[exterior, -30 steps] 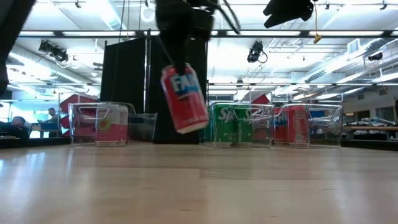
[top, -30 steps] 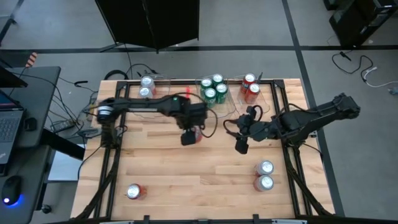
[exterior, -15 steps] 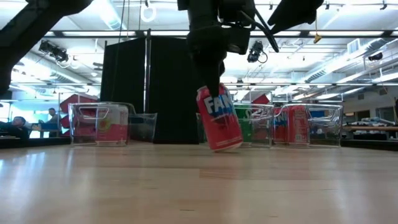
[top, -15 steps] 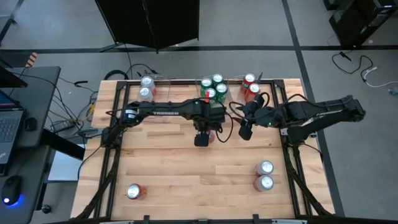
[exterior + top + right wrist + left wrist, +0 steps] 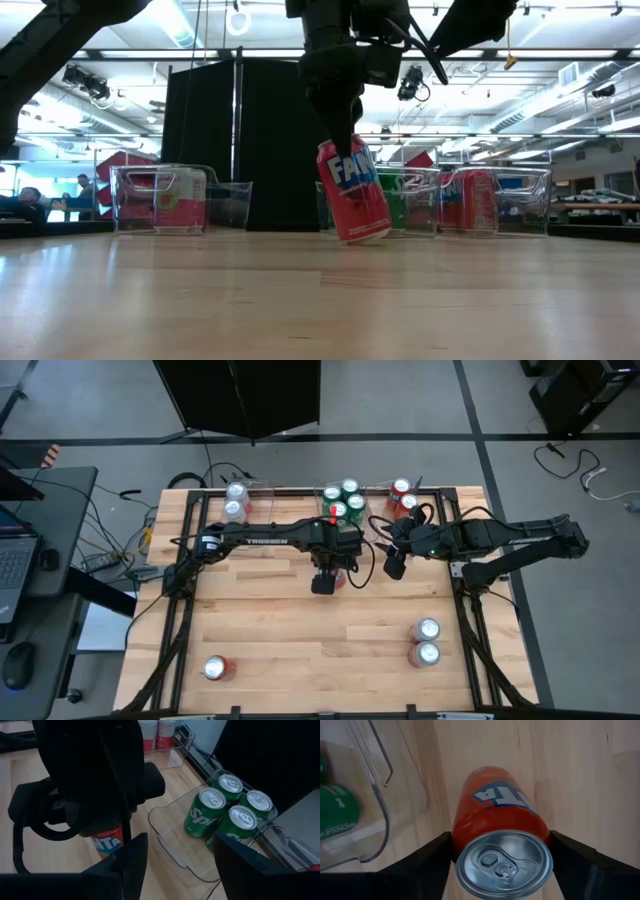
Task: Sort soda cans
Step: Put the top orange soda can into the right transparent bin
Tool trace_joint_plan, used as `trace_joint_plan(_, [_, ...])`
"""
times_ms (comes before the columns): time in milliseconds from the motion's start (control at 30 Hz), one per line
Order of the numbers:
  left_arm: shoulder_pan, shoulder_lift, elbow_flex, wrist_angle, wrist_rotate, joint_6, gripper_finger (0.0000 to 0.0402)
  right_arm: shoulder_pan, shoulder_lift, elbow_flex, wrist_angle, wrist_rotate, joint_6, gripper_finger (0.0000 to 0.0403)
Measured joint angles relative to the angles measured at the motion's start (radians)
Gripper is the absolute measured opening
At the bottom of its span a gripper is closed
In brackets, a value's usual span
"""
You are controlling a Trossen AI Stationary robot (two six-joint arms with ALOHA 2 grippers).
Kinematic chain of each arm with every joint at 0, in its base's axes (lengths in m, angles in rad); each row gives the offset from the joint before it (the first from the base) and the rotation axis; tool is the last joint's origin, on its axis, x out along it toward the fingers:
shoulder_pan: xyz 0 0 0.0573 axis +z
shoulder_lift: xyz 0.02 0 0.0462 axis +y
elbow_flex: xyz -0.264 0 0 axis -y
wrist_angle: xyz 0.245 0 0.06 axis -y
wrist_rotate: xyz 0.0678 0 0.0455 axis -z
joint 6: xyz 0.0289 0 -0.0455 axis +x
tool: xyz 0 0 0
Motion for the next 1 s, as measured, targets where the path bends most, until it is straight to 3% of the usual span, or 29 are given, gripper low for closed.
trace_joint_plan(233, [0.0,0.006,-0.002,0.0,-0.014,0.001,0.0381,-0.001,0.0,0.0,0.0,0.0,-0.004,0.0209])
trace_joint_plan(567, [0.0,0.005,-0.002,0.043,-0.057,0.016,0.0373,-0.001,0.0,0.0,0.0,0.0,-0.005,0.0209])
trace_joint_plan(767, [0.0,0.004,0.021,0.048,-0.171,0.039,0.0312,-0.001,-0.006,0.0,-0.008,-0.001,-0.016,0.0209])
trace_joint_plan(1000, [0.001,-0.015,0.015,0.027,-0.184,0.04,0.0154,-0.001,-0.07,0.0,-0.047,-0.001,-0.027,0.0209])
